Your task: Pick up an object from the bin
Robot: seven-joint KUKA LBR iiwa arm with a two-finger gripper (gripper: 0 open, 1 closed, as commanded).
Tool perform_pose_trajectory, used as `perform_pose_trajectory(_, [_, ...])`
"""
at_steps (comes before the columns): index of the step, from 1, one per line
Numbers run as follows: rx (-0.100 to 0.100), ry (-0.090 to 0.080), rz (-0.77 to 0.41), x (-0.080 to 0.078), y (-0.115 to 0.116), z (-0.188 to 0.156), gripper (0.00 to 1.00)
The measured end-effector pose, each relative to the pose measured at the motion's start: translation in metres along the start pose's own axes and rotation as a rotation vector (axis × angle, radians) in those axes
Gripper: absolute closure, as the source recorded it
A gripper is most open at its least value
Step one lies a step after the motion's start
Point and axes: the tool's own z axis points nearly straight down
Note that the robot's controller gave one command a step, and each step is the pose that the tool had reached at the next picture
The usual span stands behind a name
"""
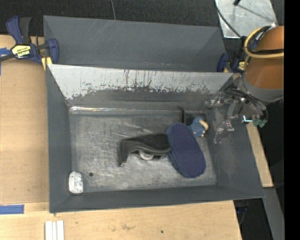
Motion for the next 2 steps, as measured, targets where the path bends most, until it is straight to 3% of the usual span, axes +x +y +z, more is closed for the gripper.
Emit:
perform_pose_trajectory(1, [0.001, -0.011, 0.153, -0.0272, 0.0056, 0.1091, 0.0])
perform_pose_trajectory(2, [0.003, -0.022, 0.152, -0.0298, 0.0055, 0.105, 1.0])
